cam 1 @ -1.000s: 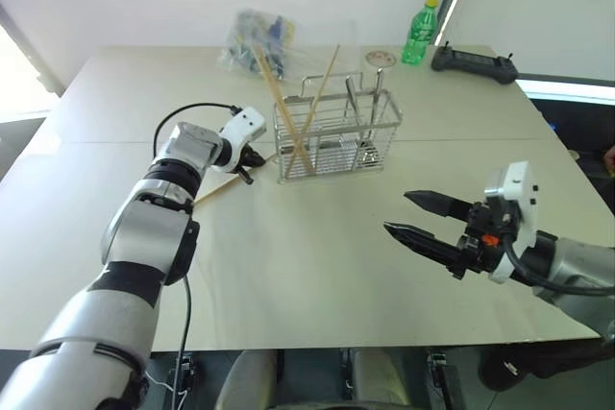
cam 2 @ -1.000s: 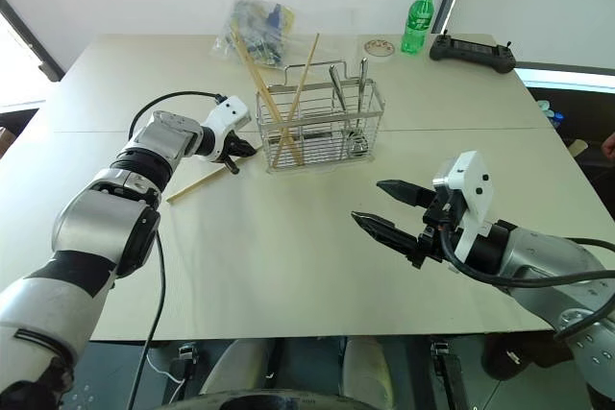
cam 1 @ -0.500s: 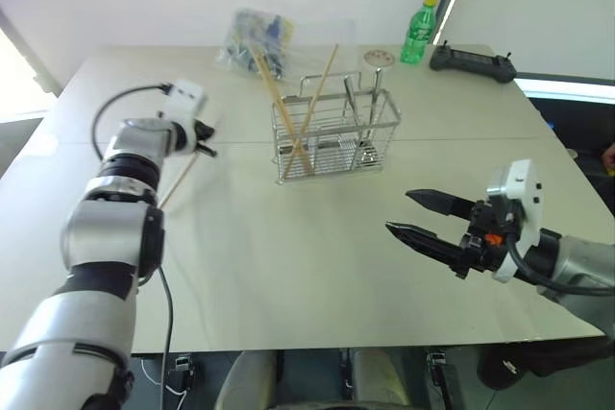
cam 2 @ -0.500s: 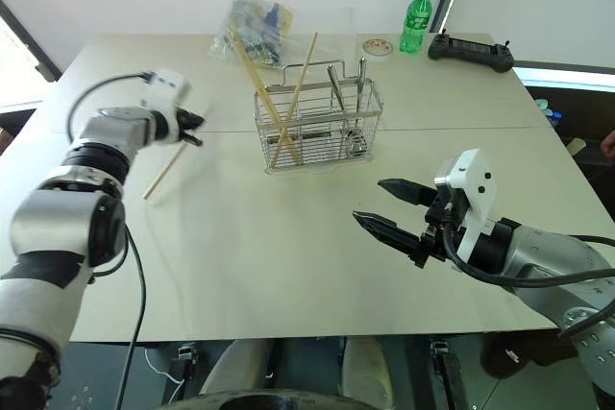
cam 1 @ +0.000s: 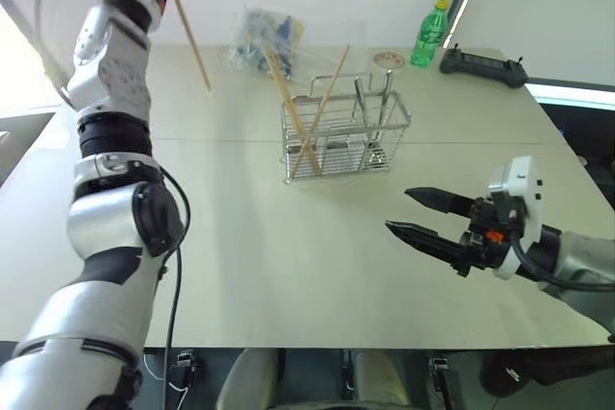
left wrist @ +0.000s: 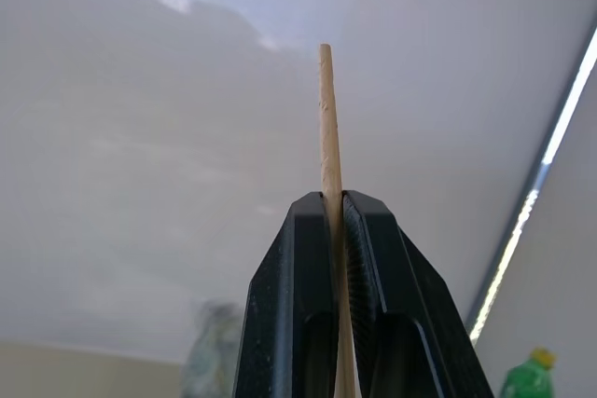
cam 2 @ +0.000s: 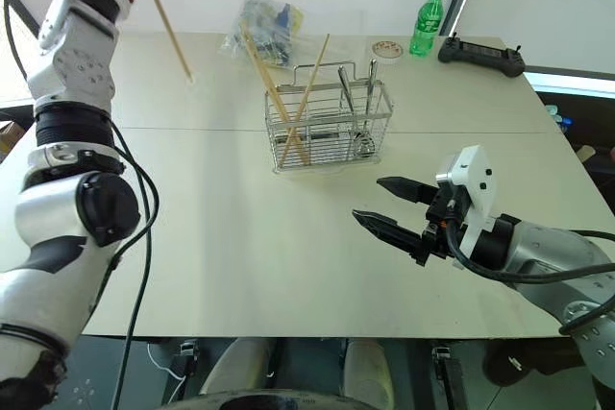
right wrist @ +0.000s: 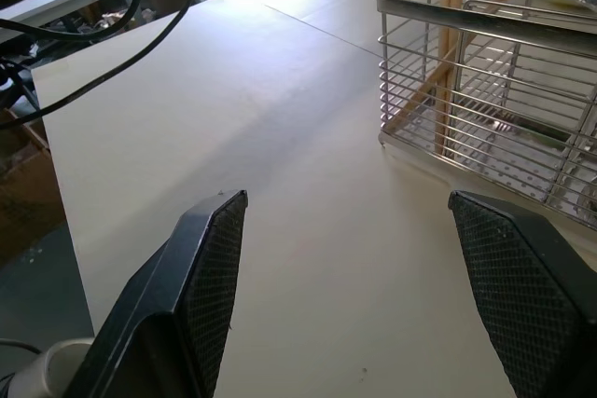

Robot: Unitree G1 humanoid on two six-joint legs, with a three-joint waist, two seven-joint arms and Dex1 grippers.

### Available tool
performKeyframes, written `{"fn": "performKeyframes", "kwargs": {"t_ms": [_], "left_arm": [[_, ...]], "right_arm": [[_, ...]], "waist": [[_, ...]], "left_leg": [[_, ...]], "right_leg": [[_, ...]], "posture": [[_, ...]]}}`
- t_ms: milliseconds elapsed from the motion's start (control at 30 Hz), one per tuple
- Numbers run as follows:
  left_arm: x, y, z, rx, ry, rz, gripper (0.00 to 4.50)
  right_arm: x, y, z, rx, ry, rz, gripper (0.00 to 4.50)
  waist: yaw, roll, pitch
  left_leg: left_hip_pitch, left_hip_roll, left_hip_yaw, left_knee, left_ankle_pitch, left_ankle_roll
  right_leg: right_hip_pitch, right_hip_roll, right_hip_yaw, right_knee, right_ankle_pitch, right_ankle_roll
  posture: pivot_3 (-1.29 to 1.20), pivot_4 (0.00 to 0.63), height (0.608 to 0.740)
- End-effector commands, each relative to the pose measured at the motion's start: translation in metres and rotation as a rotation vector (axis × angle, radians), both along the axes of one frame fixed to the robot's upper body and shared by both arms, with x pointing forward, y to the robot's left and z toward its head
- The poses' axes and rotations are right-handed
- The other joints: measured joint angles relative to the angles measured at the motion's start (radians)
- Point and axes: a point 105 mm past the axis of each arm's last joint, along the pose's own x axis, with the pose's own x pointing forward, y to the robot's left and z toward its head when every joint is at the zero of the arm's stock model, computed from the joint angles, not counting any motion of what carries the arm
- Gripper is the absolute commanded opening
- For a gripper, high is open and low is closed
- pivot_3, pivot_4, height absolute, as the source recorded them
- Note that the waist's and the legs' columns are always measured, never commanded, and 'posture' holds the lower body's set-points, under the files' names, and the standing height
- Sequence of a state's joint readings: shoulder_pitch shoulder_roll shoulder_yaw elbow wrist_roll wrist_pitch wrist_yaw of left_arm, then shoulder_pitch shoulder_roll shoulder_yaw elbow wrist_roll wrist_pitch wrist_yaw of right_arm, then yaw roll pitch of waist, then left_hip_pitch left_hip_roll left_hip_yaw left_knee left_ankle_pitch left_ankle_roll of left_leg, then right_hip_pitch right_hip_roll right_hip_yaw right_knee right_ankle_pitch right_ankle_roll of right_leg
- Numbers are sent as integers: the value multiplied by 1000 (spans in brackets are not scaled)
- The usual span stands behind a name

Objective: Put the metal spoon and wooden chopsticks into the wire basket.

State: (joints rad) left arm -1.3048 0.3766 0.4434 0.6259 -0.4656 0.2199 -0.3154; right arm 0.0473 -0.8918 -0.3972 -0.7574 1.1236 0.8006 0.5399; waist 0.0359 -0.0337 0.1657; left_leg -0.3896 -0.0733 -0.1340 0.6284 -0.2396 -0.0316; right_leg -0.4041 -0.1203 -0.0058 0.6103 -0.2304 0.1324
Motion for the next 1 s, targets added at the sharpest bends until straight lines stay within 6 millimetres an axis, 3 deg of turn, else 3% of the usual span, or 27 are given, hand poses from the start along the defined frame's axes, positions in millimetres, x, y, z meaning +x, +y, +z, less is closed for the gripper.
{"fn": "performKeyframes", "kwargs": {"t_ms": [33, 167, 400, 1000], "left_arm": [[-33, -25, 37, 15, -139, -102, 37], [-47, -63, 33, 148, -191, -168, 37], [-45, -109, -7, 308, -168, -260, 37], [-24, -143, -49, 283, -91, -342, 37]], "right_arm": [[-1, 1, 5, -5, -18, 18, 3549], [-1, 2, 5, -5, -18, 19, 3549], [-5, 1, 3, -4, -16, 5, 3549], [-8, 0, 5, 21, -23, -41, 3549]], "waist": [[0, 0, 0], [2, 1, -1], [3, 2, -1], [4, 2, -1]], "left_leg": [[0, 0, 0, 0, 0, 0], [1, 0, 1, 1, 0, 0], [4, 0, 1, 1, 0, 0], [1, 0, 1, 0, 0, 1]], "right_leg": [[0, 0, 0, 0, 0, 0], [2, 0, 0, 0, 0, 0], [5, 1, 0, -1, 0, 0], [6, 1, 0, -11, 3, 0]], "posture": [[0, 150, 713], [0, 150, 713], [0, 150, 713], [0, 150, 713]]}}
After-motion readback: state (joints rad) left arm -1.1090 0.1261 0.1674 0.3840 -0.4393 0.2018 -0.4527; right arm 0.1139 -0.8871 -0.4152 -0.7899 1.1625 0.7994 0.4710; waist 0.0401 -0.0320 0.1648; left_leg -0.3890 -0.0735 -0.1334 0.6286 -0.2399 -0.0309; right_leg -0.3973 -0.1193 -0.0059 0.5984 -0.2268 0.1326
